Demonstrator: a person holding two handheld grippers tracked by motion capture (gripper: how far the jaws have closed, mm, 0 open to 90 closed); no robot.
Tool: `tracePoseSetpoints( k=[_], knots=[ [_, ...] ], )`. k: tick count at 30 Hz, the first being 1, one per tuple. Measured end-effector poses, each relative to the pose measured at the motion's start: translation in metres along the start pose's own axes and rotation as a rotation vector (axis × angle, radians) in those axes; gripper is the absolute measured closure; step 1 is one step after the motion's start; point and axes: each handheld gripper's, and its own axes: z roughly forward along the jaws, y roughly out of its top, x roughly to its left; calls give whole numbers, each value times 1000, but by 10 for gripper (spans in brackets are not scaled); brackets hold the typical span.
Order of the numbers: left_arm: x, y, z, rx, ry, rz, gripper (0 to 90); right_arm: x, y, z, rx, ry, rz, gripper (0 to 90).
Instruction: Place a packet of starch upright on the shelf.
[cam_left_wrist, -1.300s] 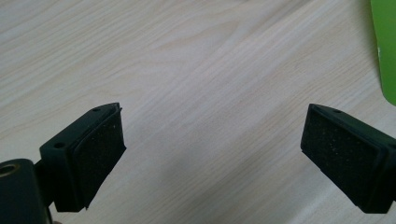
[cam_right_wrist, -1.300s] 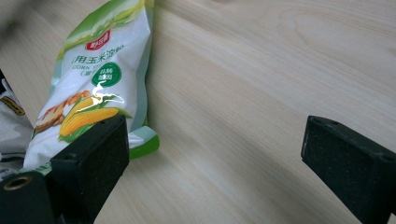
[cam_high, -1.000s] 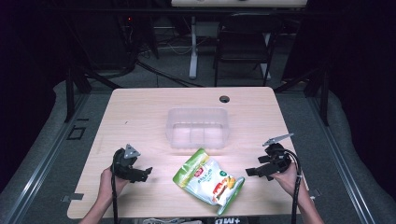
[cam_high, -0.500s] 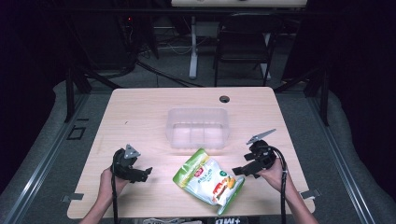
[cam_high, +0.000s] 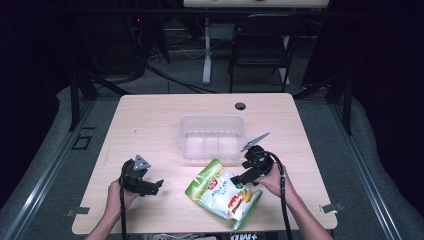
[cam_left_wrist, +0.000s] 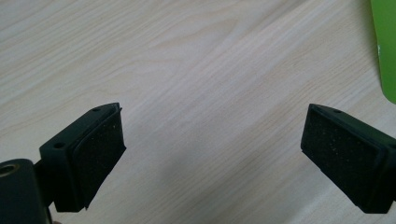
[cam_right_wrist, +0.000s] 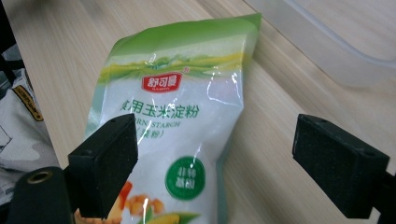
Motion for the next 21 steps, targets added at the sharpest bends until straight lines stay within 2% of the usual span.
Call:
tracePoseSetpoints(
  k=[7, 11, 16, 18, 19, 21],
  knots=[
    [0, 0, 0, 0, -2, 0, 58, 6, 18, 21, 47, -12, -33, 159],
    [0, 0, 0, -3, -3, 2, 58, 9, 26, 36, 72, -33, -27, 173],
    [0, 0, 0, -2, -3, 3, 58, 9, 31, 47, 84, -41, -26, 177],
    [-1, 0, 0, 0, -8, 2, 58, 7, 32, 52, 93, -36, -16, 177],
    [-1, 0, 0, 0, -9, 2, 58, 4, 33, 56, 119, -38, -26, 181],
    [0, 0, 0, 1, -7, 3, 58, 3, 33, 59, 117, -45, -15, 184]
  ],
)
